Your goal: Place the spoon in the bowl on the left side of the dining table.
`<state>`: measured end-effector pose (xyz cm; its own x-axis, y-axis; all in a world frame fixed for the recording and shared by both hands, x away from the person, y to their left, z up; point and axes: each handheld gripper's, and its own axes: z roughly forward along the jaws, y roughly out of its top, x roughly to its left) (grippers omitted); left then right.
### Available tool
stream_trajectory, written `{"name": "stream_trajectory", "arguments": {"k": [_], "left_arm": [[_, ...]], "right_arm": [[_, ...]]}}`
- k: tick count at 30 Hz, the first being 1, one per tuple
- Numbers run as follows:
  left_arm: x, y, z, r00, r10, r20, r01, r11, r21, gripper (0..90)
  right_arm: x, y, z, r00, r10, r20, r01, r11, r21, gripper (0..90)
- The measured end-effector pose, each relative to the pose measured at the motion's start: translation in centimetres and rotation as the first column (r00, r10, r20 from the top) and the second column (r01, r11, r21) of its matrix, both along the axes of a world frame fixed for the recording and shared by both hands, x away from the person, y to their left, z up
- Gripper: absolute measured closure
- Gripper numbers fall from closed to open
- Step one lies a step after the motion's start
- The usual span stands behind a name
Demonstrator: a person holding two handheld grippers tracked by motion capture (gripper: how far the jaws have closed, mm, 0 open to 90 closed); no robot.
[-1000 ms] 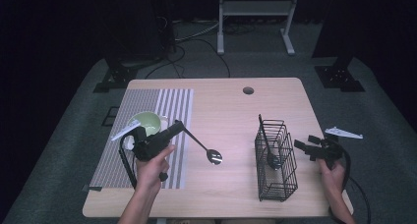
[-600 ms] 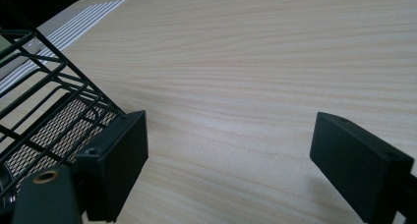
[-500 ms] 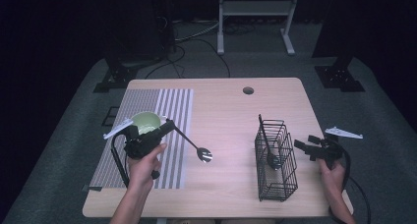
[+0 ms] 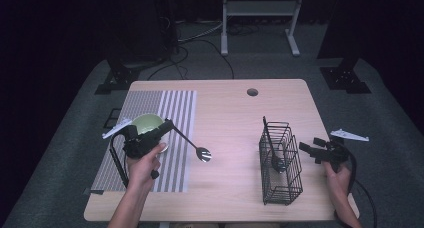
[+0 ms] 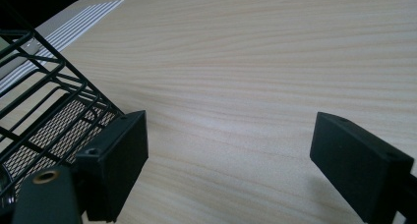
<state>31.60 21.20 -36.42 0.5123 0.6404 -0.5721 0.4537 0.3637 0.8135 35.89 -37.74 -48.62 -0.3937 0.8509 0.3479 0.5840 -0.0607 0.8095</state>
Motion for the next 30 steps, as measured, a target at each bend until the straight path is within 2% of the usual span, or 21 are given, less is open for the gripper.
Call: {"name": "stream_trajectory", "arguments": {"k": [20,30], "left_arm": [[1.3,1.8,0.0,0.9985,0.054,-0.002,-0.054,0.9985,0.005,89.3],[1.8,2.7,-0.4,0.9958,0.090,-0.011,-0.091,0.9958,-0.011,89.3]], "right_arm": [[0.0,0.0,0.0,1.0000,0.000,0.000,0.000,1.0000,-0.005,13.4],[0.1,0.0,0.0,1.0000,0.000,-0.002,0.000,1.0000,-0.007,13.4]]}}
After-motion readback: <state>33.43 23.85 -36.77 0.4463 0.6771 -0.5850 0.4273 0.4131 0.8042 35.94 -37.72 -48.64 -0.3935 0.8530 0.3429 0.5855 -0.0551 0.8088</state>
